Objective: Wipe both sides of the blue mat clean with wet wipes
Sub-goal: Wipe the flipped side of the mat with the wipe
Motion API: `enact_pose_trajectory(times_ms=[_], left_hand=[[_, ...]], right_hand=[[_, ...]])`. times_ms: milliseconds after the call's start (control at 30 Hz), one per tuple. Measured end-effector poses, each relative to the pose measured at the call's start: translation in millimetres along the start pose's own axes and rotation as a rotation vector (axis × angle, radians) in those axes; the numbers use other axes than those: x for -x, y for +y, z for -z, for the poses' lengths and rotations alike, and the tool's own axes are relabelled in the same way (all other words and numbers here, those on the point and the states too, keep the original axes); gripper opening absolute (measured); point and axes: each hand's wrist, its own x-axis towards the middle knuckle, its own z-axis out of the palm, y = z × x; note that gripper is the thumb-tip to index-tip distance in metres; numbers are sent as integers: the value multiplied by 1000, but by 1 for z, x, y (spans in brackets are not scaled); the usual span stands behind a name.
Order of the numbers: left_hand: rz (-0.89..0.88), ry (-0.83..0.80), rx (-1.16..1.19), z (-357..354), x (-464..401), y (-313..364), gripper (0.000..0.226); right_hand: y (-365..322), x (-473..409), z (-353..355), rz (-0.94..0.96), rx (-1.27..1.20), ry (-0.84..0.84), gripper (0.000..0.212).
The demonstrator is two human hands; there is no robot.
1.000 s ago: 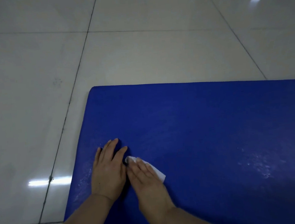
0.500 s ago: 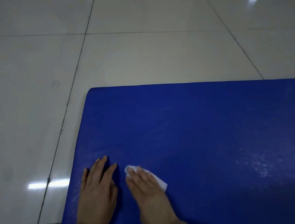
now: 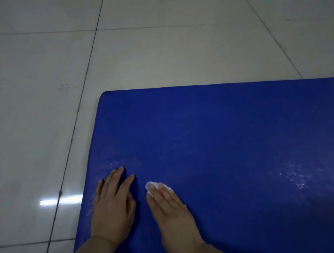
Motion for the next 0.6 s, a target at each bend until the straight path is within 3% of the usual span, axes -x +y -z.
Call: enact_pose_trajectory(times_ms=[100, 333, 433, 500, 600], left_hand=[[-4, 11, -15, 0, 1, 1, 50], [-78, 35, -55, 2, 9, 0, 47], [-131, 10, -80, 2, 25, 2, 48], [-113, -27, -88, 0, 31, 4, 50], [-83, -59, -77, 1, 31, 6, 51]], right_hand=[[9, 1, 9, -19, 53, 10, 61], [69, 35, 24, -376, 101, 68, 83], [29, 36, 10, -192, 164, 79, 62], [-7, 36, 7, -42, 79, 25, 51], [-16, 42, 15, 9, -15, -57, 84]])
